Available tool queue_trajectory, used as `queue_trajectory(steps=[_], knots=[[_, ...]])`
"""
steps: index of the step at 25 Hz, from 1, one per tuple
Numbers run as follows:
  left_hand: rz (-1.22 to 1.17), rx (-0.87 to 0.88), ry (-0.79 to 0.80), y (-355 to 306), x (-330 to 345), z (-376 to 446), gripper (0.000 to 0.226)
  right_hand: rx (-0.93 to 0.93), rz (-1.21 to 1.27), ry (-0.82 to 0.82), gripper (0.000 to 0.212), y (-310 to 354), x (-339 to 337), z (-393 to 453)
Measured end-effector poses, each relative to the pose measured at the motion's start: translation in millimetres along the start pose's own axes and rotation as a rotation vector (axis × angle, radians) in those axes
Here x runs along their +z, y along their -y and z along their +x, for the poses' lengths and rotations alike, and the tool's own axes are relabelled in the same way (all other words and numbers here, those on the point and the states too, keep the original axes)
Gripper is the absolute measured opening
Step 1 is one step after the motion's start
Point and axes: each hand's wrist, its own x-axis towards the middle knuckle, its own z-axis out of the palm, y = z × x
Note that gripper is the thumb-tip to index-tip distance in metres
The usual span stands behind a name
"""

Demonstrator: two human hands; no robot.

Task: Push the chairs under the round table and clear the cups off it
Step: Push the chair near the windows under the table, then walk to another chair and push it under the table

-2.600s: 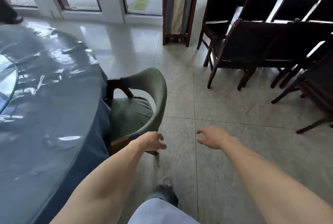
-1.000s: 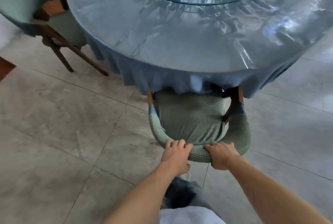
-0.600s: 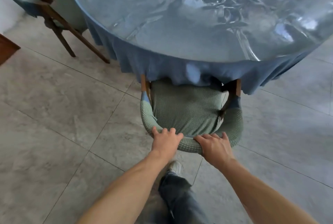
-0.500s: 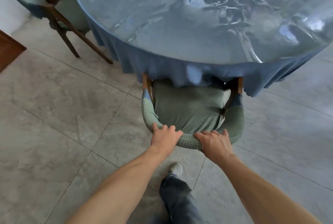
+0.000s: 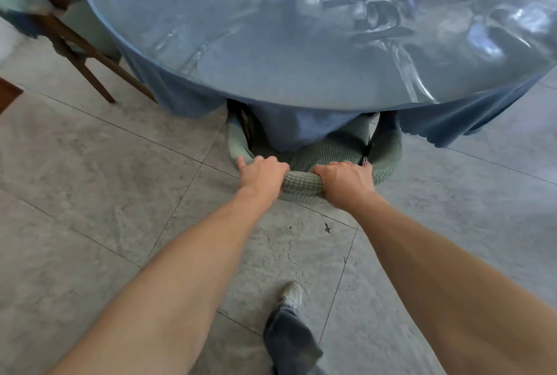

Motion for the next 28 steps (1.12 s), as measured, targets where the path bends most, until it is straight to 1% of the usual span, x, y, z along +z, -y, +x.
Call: queue_trajectory(steps=[3, 5, 6, 8, 10, 11, 12, 13, 15, 17, 19, 21, 24, 28], knots=[[0.084, -0.083, -0.011, -10, -7, -7, 0.047, 0.012, -0.018, 0.007, 0.027, 1, -4, 1], [0.113, -0.123, -0.045, -20, -13, -24, 0.053, 0.068, -0.005, -0.011, 0.037, 6, -8, -12], [0.087, -0.119, -0.056, -24, -14, -34, 0.057, 0.077, 0.012, -0.047, 0.043, 7, -8, -21], [-0.002, -0.077, -0.044, -31, -16, -55, 0.069, 0.032, 0.029, -0.145, 0.054, 4, -6, -44], [-0.071, -0.044, -0.012, -37, -24, -77, 0.078, -0.010, 0.064, -0.176, 0.066, -5, -8, -75], [-0.100, -0.044, 0.020, -42, -30, -88, 0.078, -0.003, 0.098, -0.146, 0.069, -11, -10, -90], [-0.124, -0.050, 0.065, -49, -36, -98, 0.073, 0.018, 0.139, -0.097, 0.069, -17, -14, -106], [-0.128, -0.042, 0.105, -58, -42, -109, 0.064, 0.053, 0.180, -0.038, 0.064, -24, -18, -124], [-0.080, 0.041, 0.185, -85, -52, -127, 0.049, 0.115, 0.237, 0.071, 0.055, -48, -26, -161], [-0.062, 0.148, 0.279, -117, -62, -144, 0.048, 0.166, 0.247, 0.148, 0.051, -81, -33, -197], [-0.058, 0.243, 0.335, -155, -72, -153, 0.054, 0.240, 0.254, 0.169, 0.051, -124, -36, -229], [-0.048, 0.302, 0.342, -200, -82, -150, 0.056, 0.308, 0.288, 0.142, 0.050, -175, -38, -253], [-0.022, 0.362, 0.338, -280, -97, -127, 0.053, 0.396, 0.340, 0.080, 0.049, -259, -41, -278], [-0.012, 0.459, 0.344, -415, -132, -90, 0.053, 0.541, 0.402, 0.065, 0.048, -386, -37, -317]])
